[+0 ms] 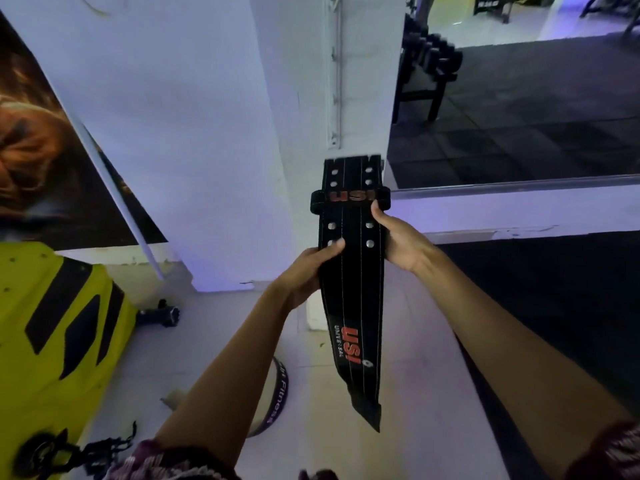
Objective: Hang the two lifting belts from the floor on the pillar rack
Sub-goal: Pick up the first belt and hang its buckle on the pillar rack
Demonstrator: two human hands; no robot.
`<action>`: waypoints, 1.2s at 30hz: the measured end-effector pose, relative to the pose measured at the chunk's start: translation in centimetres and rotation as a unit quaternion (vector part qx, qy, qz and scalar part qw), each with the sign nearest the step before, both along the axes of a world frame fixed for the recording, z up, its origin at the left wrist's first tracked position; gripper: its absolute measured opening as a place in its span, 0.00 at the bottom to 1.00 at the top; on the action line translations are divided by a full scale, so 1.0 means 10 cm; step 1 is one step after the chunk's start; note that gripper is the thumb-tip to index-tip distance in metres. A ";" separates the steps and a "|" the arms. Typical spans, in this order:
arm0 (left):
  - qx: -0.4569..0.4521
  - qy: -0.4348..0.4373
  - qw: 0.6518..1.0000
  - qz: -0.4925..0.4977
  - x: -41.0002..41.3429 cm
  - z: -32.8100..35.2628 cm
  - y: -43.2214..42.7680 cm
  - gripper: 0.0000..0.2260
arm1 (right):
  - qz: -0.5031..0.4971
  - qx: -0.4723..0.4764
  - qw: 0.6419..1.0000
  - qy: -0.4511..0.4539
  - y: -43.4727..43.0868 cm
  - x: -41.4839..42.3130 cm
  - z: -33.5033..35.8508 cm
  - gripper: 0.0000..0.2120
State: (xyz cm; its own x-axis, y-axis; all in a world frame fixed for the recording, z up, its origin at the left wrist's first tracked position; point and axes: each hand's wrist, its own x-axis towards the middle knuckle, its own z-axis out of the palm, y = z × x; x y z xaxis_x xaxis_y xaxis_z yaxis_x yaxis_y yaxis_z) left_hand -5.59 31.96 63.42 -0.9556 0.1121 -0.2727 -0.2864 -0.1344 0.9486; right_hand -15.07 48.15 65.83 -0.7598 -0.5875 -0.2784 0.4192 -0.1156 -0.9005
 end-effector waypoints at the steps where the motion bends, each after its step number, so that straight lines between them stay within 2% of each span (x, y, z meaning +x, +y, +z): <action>1: -0.018 0.006 0.999 0.039 -0.03 0.01 -0.01 0.24 | 0.010 -0.002 0.999 0.032 -0.04 0.00 0.06 0.30; 3: -0.022 0.033 0.995 0.093 -0.11 0.11 0.00 0.23 | 0.001 0.009 0.996 0.086 -0.14 0.02 0.21 0.32; 6: -0.007 0.088 0.987 0.134 -0.25 0.41 -0.03 0.17 | -0.100 0.030 0.985 0.139 -0.26 0.04 0.39 0.18; 8: -0.041 0.134 0.979 0.146 -0.36 0.67 -0.10 0.12 | -0.134 0.005 0.979 0.153 -0.31 0.01 0.47 0.17; 10: -0.052 0.169 0.975 0.137 -0.41 0.80 -0.16 0.07 | -0.163 -0.026 0.973 0.159 -0.35 -0.03 0.62 0.20; 12: -0.102 0.175 0.975 0.097 -0.38 0.69 -0.23 0.05 | -0.181 -0.045 0.968 0.170 -0.38 -0.07 0.83 0.20; 14: -0.200 0.139 0.969 0.030 -0.26 0.40 -0.31 0.08 | -0.188 -0.066 0.964 0.177 -0.38 -0.11 1.04 0.14; 16: -0.244 0.127 0.961 0.001 -0.19 0.33 -0.37 0.11 | -0.202 -0.076 0.961 0.172 -0.36 -0.12 1.20 0.14; 17: -0.231 0.143 0.962 0.010 -0.22 0.43 -0.40 0.10 | -0.206 -0.080 0.960 0.170 -0.35 -0.12 1.25 0.16; 22: -0.090 0.250 0.957 0.115 -0.51 1.22 -0.32 0.06 | -0.207 -0.123 0.952 0.188 -0.39 -0.04 1.41 0.13; 23: -0.095 0.259 0.953 0.125 -0.49 1.14 -0.30 0.06 | -0.213 -0.127 0.950 0.190 -0.37 -0.03 1.45 0.17; 25: -0.169 0.236 0.950 0.115 -0.36 0.74 -0.27 0.08 | -0.219 -0.114 0.947 0.206 -0.33 -0.03 1.52 0.30; 27: -0.222 0.173 0.958 0.059 -0.21 0.36 -0.30 0.08 | -0.226 -0.100 0.943 0.221 -0.31 0.00 1.55 0.33; 29: -0.208 0.154 0.966 0.025 -0.18 0.35 -0.32 0.09 | -0.224 -0.088 0.945 0.223 -0.29 0.00 1.51 0.31; 31: -0.143 0.197 0.969 0.026 -0.22 0.69 -0.25 0.10 | -0.207 -0.090 0.948 0.225 -0.30 0.02 1.49 0.25; 33: -0.053 0.241 0.967 0.061 -0.27 1.15 -0.17 0.11 | -0.182 -0.106 0.950 0.231 -0.31 0.06 1.51 0.24; 36: -0.026 0.270 0.949 0.163 -0.31 1.52 0.01 0.09 | -0.156 -0.088 0.947 0.265 -0.32 0.10 1.53 0.23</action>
State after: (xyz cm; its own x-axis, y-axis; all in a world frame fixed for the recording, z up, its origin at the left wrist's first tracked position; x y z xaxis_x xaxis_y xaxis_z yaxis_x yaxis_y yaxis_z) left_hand -8.67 32.05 78.59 -0.9391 -0.2144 0.2685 0.2913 -0.0824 0.9531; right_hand -14.11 44.91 81.18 -0.9097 -0.3130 0.2729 -0.1661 -0.3282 -0.9299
